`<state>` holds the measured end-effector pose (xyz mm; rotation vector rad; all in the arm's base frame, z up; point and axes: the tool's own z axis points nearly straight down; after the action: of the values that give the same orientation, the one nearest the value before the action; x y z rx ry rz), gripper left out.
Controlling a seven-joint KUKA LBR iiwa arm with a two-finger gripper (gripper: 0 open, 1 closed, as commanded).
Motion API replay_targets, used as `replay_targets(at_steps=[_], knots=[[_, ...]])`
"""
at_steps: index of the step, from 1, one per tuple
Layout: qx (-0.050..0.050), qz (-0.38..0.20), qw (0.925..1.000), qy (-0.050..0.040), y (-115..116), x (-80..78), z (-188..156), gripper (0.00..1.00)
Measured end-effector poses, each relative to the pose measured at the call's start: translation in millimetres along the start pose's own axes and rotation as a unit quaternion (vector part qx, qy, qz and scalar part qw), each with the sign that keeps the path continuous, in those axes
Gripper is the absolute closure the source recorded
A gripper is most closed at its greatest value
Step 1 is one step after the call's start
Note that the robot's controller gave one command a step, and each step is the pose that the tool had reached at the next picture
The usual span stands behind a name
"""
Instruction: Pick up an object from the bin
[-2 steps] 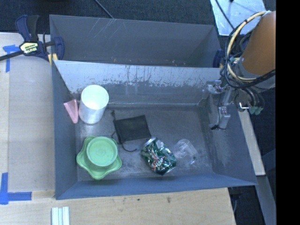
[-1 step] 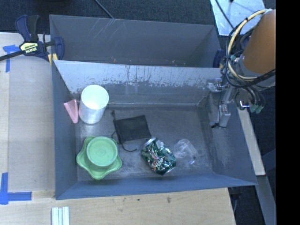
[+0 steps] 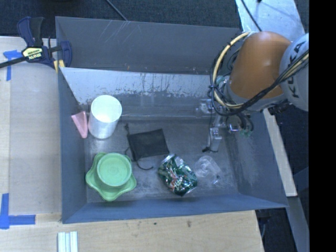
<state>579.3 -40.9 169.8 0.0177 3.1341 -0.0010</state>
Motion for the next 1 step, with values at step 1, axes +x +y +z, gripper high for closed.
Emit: replay_targets(at_steps=[1], knots=[[0.0, 0.093, 0.9957, 0.0038, 66.2, 31.9, 10.3, 0.0]])
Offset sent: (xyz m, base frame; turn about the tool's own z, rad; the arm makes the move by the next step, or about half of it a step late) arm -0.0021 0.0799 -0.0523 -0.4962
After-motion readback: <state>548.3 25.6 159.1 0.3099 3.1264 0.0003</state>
